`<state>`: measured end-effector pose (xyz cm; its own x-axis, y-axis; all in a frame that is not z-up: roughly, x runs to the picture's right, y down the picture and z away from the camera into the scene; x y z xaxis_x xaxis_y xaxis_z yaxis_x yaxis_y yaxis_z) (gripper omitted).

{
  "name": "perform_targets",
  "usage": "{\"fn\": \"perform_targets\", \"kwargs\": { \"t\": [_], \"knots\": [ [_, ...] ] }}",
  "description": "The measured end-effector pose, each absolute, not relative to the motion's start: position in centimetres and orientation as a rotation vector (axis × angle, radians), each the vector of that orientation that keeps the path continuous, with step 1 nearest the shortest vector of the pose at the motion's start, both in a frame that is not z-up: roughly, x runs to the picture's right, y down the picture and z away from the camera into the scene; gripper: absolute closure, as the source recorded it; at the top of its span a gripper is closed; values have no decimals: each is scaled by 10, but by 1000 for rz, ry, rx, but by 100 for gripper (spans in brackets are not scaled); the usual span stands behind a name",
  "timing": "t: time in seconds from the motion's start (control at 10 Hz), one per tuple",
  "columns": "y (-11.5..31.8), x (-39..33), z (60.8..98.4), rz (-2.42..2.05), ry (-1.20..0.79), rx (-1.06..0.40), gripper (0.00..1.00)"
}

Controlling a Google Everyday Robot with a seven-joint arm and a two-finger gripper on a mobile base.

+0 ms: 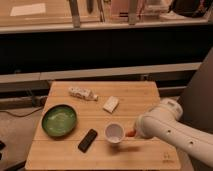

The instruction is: Place the pepper in the ceramic cup

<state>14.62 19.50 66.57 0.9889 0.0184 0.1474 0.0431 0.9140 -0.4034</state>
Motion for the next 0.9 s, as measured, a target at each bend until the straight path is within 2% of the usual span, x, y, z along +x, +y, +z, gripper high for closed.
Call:
{"fn": "perform_targets", "kwargs": {
  "t": [0.9],
  "knots": [
    [167, 61, 636, 37, -385, -430, 100]
  ]
}}
